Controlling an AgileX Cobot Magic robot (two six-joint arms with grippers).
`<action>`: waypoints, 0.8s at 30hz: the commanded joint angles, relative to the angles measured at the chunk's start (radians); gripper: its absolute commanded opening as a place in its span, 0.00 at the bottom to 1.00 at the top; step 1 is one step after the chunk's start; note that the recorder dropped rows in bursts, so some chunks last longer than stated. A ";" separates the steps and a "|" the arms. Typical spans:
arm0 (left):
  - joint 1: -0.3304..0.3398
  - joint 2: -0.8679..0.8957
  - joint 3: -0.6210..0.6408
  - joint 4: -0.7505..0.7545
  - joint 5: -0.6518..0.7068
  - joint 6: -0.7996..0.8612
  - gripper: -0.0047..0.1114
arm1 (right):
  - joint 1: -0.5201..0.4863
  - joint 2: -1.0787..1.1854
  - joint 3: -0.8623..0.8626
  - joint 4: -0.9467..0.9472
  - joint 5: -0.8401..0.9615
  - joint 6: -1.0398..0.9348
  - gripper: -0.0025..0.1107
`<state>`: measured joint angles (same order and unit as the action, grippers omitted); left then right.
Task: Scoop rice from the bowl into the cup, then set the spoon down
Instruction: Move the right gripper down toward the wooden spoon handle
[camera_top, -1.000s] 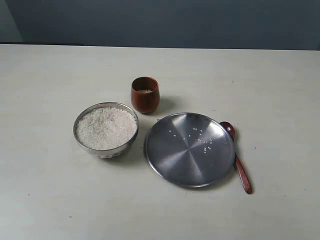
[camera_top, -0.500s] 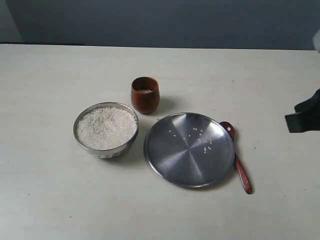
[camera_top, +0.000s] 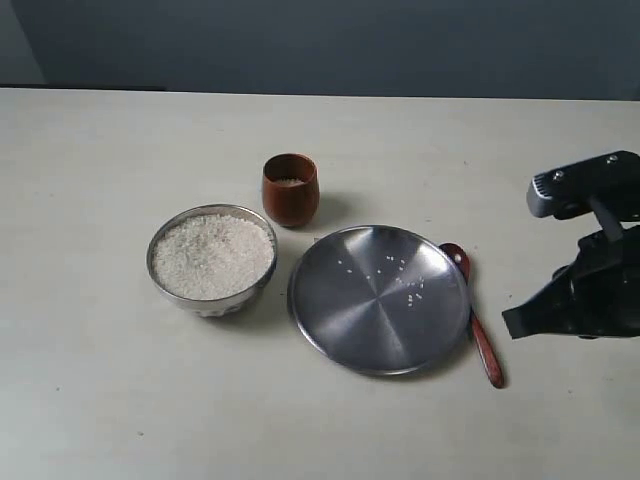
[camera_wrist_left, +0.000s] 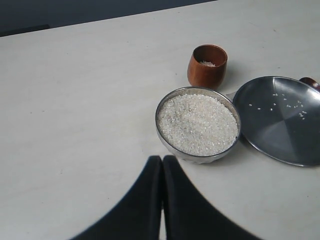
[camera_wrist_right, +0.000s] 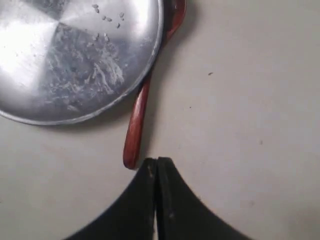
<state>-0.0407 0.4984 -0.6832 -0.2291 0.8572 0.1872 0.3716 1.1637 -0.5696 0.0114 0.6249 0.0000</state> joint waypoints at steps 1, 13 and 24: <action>-0.002 0.003 -0.006 0.005 -0.013 -0.002 0.04 | 0.022 0.024 0.011 0.029 -0.126 -0.010 0.08; -0.002 0.003 -0.006 0.005 -0.013 -0.002 0.04 | 0.079 0.090 0.290 0.065 -0.695 0.079 0.30; -0.002 0.003 -0.006 0.005 -0.013 -0.002 0.04 | 0.079 0.104 0.357 0.092 -0.779 0.079 0.30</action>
<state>-0.0407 0.4984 -0.6832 -0.2291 0.8572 0.1872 0.4480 1.2542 -0.2186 0.1011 -0.1427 0.0795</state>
